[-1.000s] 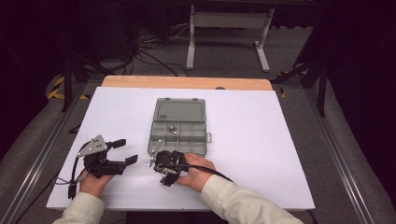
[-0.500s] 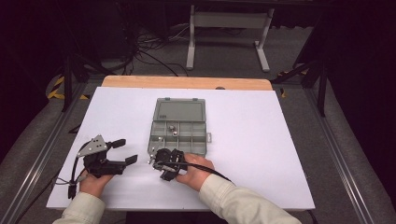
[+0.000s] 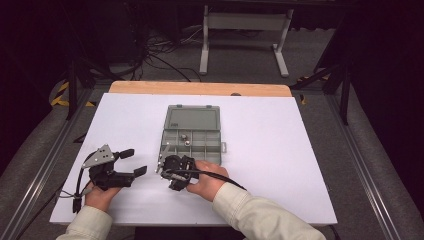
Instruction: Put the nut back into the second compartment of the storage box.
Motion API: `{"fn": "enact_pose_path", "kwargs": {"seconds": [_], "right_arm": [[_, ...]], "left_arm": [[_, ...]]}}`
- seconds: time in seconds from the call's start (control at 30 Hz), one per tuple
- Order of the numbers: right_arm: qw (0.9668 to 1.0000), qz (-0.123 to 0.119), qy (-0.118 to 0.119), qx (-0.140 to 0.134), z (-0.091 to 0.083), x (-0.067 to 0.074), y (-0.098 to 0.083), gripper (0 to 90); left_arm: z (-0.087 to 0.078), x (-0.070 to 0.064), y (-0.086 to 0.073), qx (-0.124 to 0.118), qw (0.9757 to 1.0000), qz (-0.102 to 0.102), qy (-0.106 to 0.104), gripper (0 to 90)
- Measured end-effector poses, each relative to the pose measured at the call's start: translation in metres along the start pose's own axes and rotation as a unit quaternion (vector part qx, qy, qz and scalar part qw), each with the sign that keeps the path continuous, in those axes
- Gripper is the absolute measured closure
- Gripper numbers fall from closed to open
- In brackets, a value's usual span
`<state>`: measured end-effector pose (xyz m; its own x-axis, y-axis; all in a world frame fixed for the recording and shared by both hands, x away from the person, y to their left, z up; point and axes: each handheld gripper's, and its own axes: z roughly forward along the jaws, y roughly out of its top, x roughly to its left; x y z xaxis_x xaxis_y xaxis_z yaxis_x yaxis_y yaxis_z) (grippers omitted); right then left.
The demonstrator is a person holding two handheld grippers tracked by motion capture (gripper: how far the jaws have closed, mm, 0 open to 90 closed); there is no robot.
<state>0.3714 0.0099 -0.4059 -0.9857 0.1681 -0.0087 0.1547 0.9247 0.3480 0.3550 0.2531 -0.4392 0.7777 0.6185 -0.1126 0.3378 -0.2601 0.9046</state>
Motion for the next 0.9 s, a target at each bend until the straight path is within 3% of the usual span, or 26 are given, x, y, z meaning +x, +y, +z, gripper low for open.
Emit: {"fn": "enact_pose_path", "kwargs": {"seconds": [0.33,0.9], "right_arm": [[1.0,0.002,-0.007,-0.003,-0.022,-0.009,0.004,69.8],[0.999,0.033,-0.019,-0.025,-0.048,-0.041,0.01,69.8]], "left_arm": [[0.0,-0.001,0.0,0.001,1.0,-0.002,0.001,17.4],[-0.001,-0.001,-0.001,-0.002,1.0,-0.004,0.002,17.4]]}}
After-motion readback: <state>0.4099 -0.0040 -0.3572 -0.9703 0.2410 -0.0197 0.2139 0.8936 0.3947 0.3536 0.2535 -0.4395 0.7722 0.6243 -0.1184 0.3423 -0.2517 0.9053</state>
